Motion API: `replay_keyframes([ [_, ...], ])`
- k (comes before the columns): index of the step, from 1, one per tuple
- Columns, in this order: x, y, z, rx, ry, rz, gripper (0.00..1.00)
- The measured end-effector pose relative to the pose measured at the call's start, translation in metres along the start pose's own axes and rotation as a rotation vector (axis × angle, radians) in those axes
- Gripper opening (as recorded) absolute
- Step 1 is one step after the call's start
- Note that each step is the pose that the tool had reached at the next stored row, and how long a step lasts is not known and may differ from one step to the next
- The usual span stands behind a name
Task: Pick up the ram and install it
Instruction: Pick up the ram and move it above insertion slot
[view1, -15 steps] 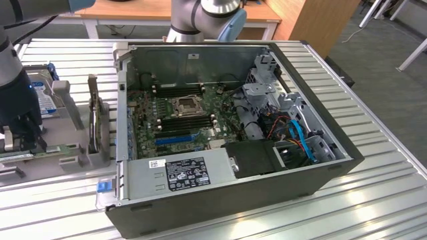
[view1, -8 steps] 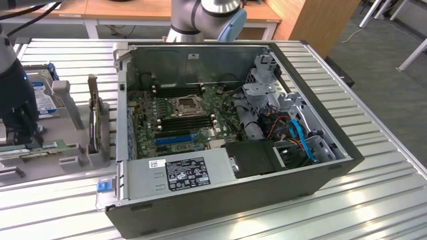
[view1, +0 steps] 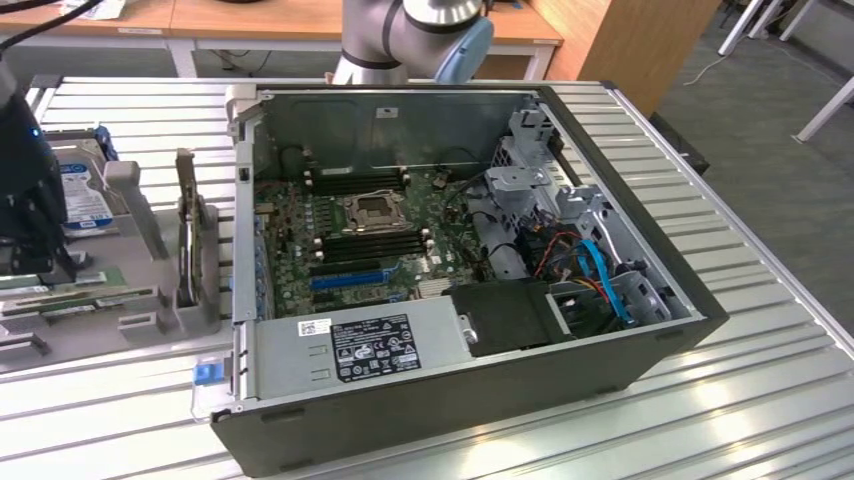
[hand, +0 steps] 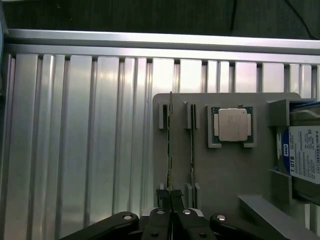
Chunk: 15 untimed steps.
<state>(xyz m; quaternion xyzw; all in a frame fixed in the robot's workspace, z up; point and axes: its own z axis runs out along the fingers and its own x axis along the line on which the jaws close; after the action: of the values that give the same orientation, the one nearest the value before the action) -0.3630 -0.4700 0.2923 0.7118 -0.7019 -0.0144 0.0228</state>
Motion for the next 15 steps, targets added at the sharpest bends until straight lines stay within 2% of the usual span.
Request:
replay_keyframes([
  [15, 0.0, 0.002, -0.0387, -0.0003, -0.0005, 0.014, 0.12],
])
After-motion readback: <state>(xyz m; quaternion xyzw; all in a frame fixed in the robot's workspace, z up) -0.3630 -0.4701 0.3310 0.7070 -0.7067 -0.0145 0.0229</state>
